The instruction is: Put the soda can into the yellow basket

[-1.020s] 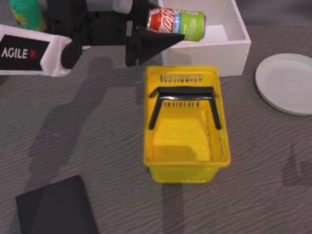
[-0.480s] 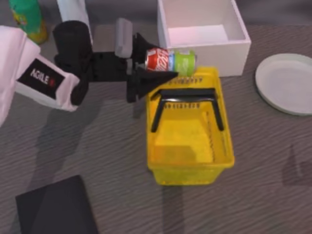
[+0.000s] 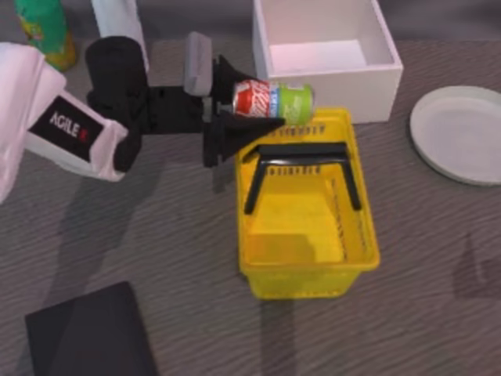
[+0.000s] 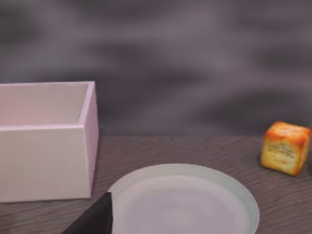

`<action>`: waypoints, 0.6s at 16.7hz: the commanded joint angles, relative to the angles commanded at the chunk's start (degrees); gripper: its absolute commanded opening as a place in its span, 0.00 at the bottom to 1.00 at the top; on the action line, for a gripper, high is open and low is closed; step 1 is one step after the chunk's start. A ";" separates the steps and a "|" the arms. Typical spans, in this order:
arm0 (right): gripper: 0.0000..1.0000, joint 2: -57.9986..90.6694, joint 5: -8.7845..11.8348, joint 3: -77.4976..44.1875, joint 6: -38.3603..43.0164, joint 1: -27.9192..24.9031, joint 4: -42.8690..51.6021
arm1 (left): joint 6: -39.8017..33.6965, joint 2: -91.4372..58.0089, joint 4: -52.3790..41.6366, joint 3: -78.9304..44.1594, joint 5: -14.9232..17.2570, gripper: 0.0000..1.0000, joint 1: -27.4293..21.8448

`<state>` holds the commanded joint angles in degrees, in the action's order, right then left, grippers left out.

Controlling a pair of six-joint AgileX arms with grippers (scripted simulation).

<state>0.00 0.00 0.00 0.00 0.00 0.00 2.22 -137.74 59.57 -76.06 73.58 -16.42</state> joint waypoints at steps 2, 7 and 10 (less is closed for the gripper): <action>1.00 0.00 0.00 0.00 0.00 0.00 0.00 | 0.00 0.00 0.00 0.00 0.00 0.45 0.00; 1.00 0.00 0.00 0.00 0.00 0.00 0.00 | 0.00 0.00 0.00 0.00 0.00 0.83 0.00; 1.00 0.00 0.00 0.00 0.00 0.00 0.00 | 0.00 0.00 0.00 0.00 0.00 1.00 0.00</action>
<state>0.00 0.00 0.00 0.00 0.00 0.00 2.22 -137.74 59.57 -76.06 73.58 -16.42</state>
